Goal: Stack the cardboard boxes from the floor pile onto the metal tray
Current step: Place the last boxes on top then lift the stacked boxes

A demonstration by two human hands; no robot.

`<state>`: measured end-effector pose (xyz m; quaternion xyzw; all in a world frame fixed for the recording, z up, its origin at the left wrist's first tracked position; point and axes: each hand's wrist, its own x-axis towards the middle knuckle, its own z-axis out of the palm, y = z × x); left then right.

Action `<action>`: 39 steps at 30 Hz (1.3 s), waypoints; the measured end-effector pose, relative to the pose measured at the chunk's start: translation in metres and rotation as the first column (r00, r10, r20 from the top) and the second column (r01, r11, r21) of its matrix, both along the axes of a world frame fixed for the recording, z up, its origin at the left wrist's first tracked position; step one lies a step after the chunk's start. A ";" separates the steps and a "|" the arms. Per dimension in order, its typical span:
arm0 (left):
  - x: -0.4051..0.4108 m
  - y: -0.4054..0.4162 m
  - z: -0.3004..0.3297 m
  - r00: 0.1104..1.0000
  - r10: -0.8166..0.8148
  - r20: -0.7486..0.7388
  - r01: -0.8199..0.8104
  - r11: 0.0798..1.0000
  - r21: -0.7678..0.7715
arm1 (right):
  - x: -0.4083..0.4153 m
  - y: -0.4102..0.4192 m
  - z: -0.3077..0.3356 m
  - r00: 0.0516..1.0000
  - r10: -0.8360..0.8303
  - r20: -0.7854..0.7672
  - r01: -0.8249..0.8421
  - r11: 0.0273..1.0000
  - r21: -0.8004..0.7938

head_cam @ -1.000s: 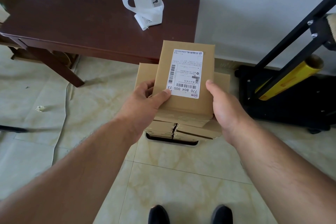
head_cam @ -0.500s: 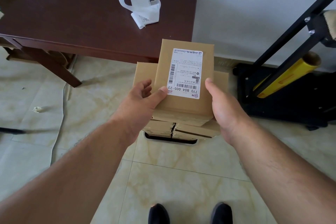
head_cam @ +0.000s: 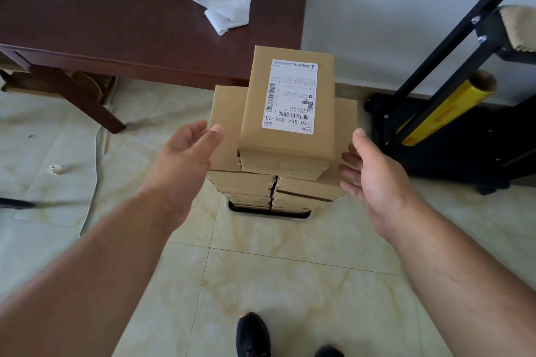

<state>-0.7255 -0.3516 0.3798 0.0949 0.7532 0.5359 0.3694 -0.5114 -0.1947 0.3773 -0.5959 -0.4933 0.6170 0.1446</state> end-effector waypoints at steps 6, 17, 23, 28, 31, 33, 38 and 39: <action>0.018 -0.039 -0.007 0.996 0.085 -0.019 -0.087 0.994 -0.072 | 0.031 -0.018 -0.008 1.000 0.023 -0.004 -0.023 1.000 -0.002; 0.096 -0.079 -0.023 0.975 0.198 0.102 -0.186 0.976 -0.114 | 0.080 -0.057 -0.009 0.993 0.116 0.013 -0.115 0.992 -0.059; 0.121 -0.088 -0.053 0.976 0.150 0.159 -0.121 0.977 -0.176 | 0.094 -0.069 -0.029 0.998 0.055 0.032 -0.052 0.996 -0.076; 0.104 -0.097 -0.057 0.984 0.120 0.129 -0.096 0.979 -0.181 | 0.098 -0.071 -0.050 0.998 -0.032 0.050 0.035 0.997 -0.066; 0.072 -0.096 -0.069 0.977 0.188 0.104 -0.175 0.977 -0.124 | 0.094 -0.057 -0.070 0.993 -0.109 0.051 0.110 0.994 -0.010; 0.043 -0.089 -0.083 0.962 0.253 0.105 -0.248 0.967 -0.057 | 0.089 -0.043 -0.088 0.989 -0.142 0.046 0.142 0.990 0.020; -0.026 -0.044 -0.131 0.956 0.267 0.122 -0.275 0.959 0.061 | 0.066 0.004 -0.133 0.980 -0.187 -0.073 0.190 0.981 0.038; -0.034 -0.035 -0.141 0.961 0.244 0.134 -0.255 0.964 0.076 | 0.060 0.012 -0.143 0.978 -0.186 -0.095 0.190 0.981 0.040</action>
